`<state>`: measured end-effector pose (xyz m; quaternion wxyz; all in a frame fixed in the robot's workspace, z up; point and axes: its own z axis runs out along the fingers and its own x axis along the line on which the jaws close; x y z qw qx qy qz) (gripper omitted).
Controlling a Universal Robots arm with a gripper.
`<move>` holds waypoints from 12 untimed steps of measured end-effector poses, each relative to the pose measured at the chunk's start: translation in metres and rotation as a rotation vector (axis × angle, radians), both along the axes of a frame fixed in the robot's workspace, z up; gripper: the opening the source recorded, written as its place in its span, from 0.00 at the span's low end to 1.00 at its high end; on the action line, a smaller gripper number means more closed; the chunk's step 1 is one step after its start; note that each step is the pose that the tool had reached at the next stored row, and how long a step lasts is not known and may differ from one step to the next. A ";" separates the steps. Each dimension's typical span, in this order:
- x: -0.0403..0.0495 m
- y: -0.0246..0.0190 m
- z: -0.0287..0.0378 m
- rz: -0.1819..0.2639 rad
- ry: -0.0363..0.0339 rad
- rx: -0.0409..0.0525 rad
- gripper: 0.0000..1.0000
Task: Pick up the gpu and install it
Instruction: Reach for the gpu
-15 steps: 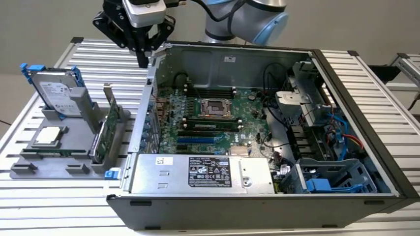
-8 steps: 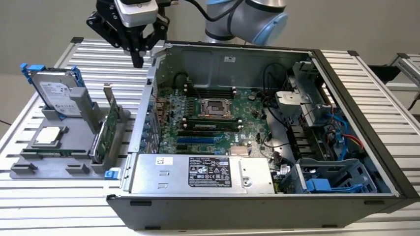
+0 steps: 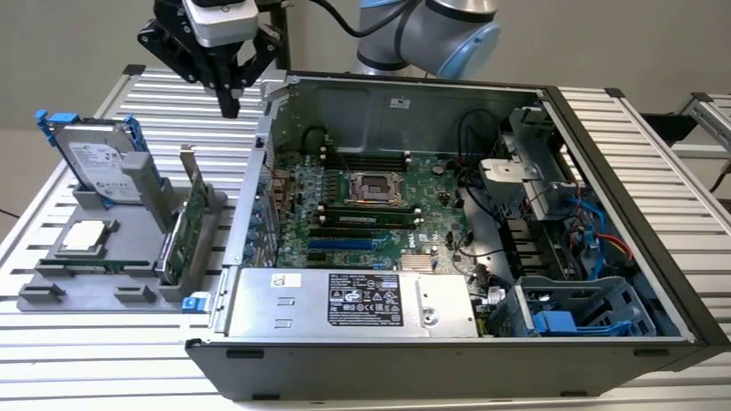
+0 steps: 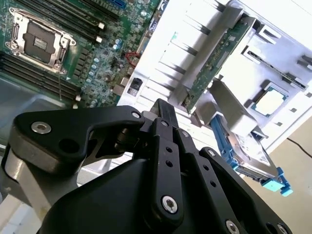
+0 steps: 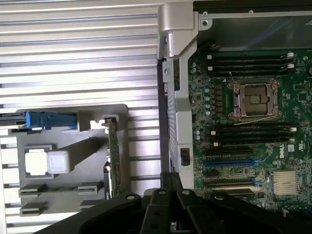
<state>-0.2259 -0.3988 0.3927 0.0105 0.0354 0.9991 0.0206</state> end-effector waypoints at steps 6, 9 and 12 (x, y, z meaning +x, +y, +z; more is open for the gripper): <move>-0.0093 0.0000 0.0000 0.000 0.0000 0.0000 0.00; -0.0152 0.0000 0.0000 0.000 0.0000 0.0000 0.00; -0.0212 0.0000 0.0000 0.000 0.0000 0.0000 0.00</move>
